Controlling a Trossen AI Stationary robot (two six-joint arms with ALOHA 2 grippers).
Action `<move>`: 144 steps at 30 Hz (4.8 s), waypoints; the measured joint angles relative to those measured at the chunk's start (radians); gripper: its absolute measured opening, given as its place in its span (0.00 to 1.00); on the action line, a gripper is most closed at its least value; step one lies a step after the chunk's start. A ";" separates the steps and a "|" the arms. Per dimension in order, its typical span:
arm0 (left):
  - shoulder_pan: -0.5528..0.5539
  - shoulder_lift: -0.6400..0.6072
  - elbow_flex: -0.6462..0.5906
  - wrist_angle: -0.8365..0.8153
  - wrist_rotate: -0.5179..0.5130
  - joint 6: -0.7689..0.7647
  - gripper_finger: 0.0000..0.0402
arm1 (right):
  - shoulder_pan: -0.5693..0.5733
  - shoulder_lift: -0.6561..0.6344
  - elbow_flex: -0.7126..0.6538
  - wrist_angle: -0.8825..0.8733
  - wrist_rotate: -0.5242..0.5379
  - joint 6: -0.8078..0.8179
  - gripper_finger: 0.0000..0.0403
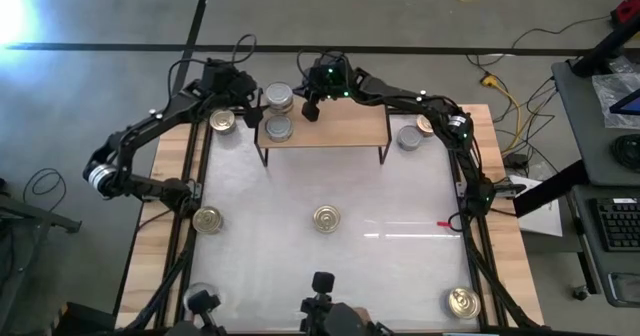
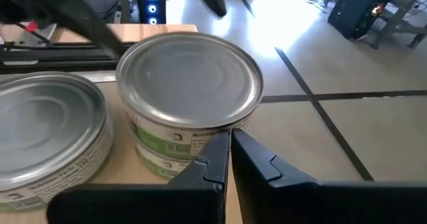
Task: Stack canned seafood by type on shelf
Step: Stack the green tuna can on top of the green tuna can on the shelf, then adjust the green tuna can on the shelf
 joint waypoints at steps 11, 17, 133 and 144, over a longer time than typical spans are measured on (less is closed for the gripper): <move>0.007 -0.032 0.000 0.001 -0.104 0.033 1.00 | 0.000 0.000 0.000 -0.014 0.000 -0.011 0.03; 0.015 -0.011 0.000 0.021 -0.106 0.033 1.00 | -0.001 0.000 0.000 -0.018 0.004 -0.011 0.03; -0.399 -0.125 0.005 -0.230 -0.417 -0.102 1.00 | 0.202 -0.264 -0.501 0.279 0.341 0.003 0.03; -0.391 -0.101 0.009 -0.197 -0.447 -0.101 1.00 | 0.200 -0.198 -0.470 0.292 0.341 0.045 0.03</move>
